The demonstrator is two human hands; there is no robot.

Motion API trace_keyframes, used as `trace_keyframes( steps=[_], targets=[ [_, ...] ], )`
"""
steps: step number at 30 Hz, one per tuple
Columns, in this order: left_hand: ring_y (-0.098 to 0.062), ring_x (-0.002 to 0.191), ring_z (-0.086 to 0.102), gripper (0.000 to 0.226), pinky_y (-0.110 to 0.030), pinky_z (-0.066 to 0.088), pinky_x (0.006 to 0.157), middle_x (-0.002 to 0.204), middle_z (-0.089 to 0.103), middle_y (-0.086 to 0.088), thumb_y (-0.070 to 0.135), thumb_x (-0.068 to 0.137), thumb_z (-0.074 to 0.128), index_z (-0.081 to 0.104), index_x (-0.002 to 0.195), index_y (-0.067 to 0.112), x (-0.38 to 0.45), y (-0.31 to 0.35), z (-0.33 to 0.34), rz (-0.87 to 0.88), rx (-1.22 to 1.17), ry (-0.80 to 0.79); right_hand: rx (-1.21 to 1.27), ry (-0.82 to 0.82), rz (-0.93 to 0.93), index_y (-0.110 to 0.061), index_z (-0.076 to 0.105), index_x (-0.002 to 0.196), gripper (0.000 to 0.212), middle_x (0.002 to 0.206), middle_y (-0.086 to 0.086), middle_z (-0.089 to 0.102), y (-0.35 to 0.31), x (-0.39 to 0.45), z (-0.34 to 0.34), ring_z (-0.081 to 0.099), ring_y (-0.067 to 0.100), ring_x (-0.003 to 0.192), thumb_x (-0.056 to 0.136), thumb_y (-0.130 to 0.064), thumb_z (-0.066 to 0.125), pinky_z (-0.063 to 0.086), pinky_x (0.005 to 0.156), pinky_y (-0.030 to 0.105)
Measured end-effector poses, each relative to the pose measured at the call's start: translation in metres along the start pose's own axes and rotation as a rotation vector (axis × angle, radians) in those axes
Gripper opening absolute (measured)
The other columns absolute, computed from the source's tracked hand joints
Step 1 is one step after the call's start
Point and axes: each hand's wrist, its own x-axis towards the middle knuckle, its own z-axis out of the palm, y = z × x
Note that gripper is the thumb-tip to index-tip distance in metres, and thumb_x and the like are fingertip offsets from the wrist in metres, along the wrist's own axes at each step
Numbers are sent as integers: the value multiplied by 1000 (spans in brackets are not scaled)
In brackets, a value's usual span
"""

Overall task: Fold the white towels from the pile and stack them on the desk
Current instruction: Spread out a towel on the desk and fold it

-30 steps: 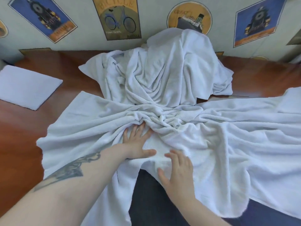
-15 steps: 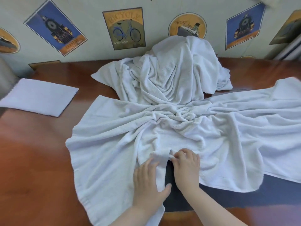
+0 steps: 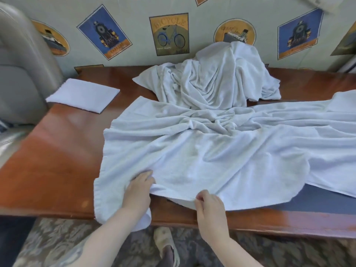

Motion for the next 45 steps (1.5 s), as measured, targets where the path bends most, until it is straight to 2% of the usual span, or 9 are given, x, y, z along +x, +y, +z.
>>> trace_keyframes(
  steps=[11, 20, 25, 29, 34, 37, 39, 42, 45],
  targets=[
    [-20, 109, 53, 26, -32, 43, 82, 134, 50, 9, 3, 92, 34, 43, 95, 27, -36, -92, -49, -310, 117, -69, -92, -216, -43, -28, 52, 116, 23, 102, -4, 63, -95, -2, 61, 55, 16, 94, 103, -21, 35, 43, 86, 29],
    [-18, 114, 54, 43, -30, 47, 91, 134, 53, 7, 3, 95, 34, 49, 129, 25, -16, -190, -85, -212, 43, -56, -196, -57, 200, -34, 55, 122, 33, 114, -12, 60, -186, 8, 138, 52, 12, 107, 104, -21, 31, 33, 100, 28],
    [-20, 113, 55, 38, -32, 48, 91, 130, 56, 5, 9, 95, 36, 52, 126, 24, 3, -244, -113, -172, 103, -73, -186, -112, 201, -34, 56, 120, 34, 114, -12, 59, -235, 5, 174, 49, 13, 109, 104, -20, 30, 30, 99, 29],
    [-21, 109, 57, 30, -30, 41, 98, 106, 64, 6, 8, 87, 37, 60, 98, 24, 19, -252, -132, -178, 267, -98, -149, -314, 119, -33, 58, 109, 31, 110, -11, 59, -258, -6, 184, 48, 15, 109, 97, -18, 34, 28, 96, 30],
    [-21, 106, 59, 29, -28, 47, 84, 114, 63, 0, 11, 90, 43, 64, 110, 17, 40, -227, -138, -103, 316, -387, 11, -275, 296, -31, 62, 82, 14, 80, -14, 61, -259, 15, 163, 57, 8, 80, 81, -27, 49, 44, 71, 25],
    [-22, 74, 52, 8, -28, 41, 63, 87, 56, -6, 9, 83, 53, 60, 86, 11, 50, -216, -144, -134, 85, -682, 162, 85, 230, -38, 59, 101, 26, 100, -19, 61, -260, 62, 151, 57, 7, 99, 86, -17, 54, 45, 79, 25],
    [-17, 63, 48, 11, -25, 37, 56, 78, 57, -3, 20, 73, 59, 59, 81, 14, 56, -213, -151, -272, -273, -782, 40, 108, 56, -29, 57, 125, 41, 130, -11, 55, -262, 103, 149, 46, 14, 124, 88, -13, 56, 38, 99, 27],
    [-19, 55, 59, 14, -18, 42, 48, 71, 65, -5, 25, 72, 60, 61, 76, 12, 78, -214, -158, -446, -668, -559, -253, -155, -65, -32, 37, 145, 52, 156, -6, 27, -266, 155, 155, 18, 16, 147, 95, -24, 50, 9, 120, 35],
    [-21, 83, 63, 8, -30, 49, 70, 88, 67, 3, 23, 85, 56, 61, 83, 18, 106, -227, -156, -446, -515, -48, -411, -292, -101, -26, 56, 116, 27, 120, -4, 55, -264, 176, 164, 44, 19, 126, 94, -27, 40, 17, 113, 36]
  ],
)
